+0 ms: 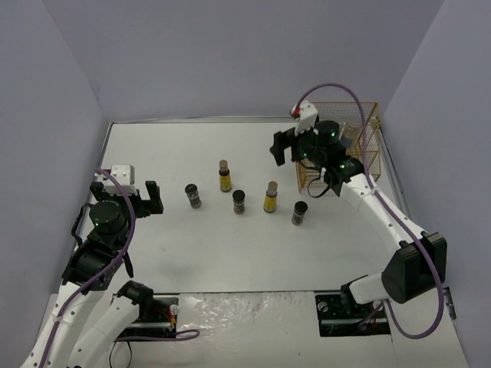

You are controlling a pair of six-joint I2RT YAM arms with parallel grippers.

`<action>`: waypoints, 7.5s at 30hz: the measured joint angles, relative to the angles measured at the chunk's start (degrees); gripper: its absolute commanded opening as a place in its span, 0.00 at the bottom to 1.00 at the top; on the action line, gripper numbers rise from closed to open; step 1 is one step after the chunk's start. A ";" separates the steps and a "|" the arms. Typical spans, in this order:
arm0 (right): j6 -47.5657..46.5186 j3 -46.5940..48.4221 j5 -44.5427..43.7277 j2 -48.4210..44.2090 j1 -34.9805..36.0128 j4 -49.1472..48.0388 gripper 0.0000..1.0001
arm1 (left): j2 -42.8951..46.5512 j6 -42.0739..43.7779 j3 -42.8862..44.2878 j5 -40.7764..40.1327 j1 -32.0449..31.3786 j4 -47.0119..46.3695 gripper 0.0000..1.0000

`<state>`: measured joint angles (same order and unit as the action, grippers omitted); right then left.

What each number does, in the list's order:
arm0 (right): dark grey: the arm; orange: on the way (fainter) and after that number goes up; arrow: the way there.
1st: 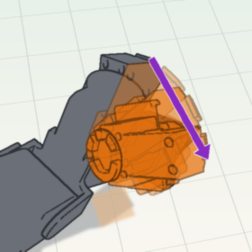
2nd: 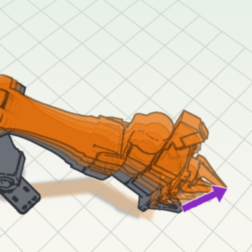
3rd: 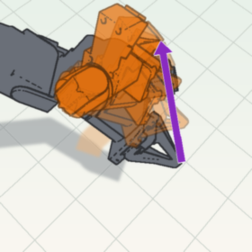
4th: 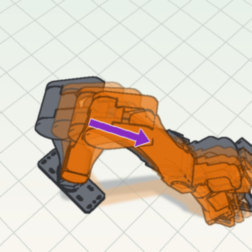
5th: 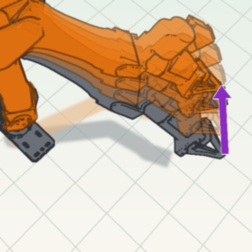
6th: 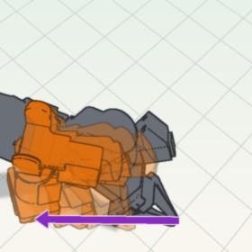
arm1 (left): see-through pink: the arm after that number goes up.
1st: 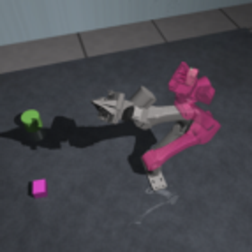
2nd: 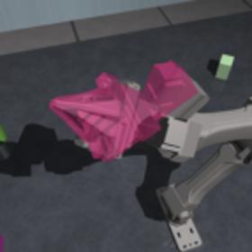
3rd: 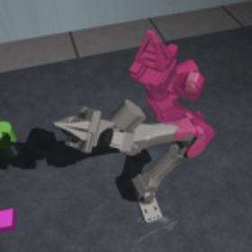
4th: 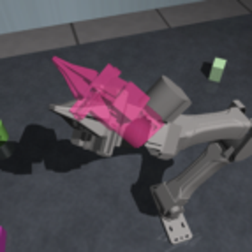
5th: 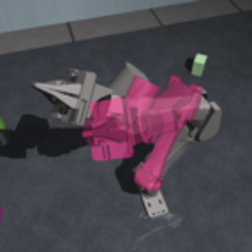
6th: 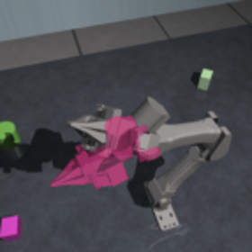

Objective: Organize the condiment bottles

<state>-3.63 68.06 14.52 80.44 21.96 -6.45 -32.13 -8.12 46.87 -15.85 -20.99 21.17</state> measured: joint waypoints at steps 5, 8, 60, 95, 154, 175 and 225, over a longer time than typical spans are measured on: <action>-1.28 -11.71 1.77 -0.04 6.59 -0.97 0.91 | -0.70 -0.02 0.00 0.41 0.00 -0.02 0.97; -0.92 -16.18 2.86 -0.04 7.72 -2.34 0.89 | -1.44 -0.02 0.00 0.62 -0.06 -0.02 0.97; 2.21 -30.05 -3.23 -4.07 8.52 -18.63 0.00 | -2.30 -0.02 0.00 1.30 -0.66 -0.02 0.97; 3.33 2.52 -15.83 -1.24 -22.90 -1.97 0.00 | -0.83 -0.02 0.00 1.22 -0.81 0.00 0.97; 2.03 -5.28 -6.15 11.85 -26.54 -14.16 0.82 | -0.57 0.00 0.00 1.24 -1.07 0.00 0.97; 2.76 -2.63 5.94 4.39 6.28 -14.98 0.98 | -0.91 0.00 0.00 1.30 -1.07 0.00 0.97; 0.30 7.38 -0.52 24.49 15.11 -15.00 0.00 | -1.12 0.00 0.00 1.26 -1.07 0.00 0.97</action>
<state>-3.33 75.44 14.00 104.93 37.08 -21.45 -33.26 -8.12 46.87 -14.59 -22.06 21.17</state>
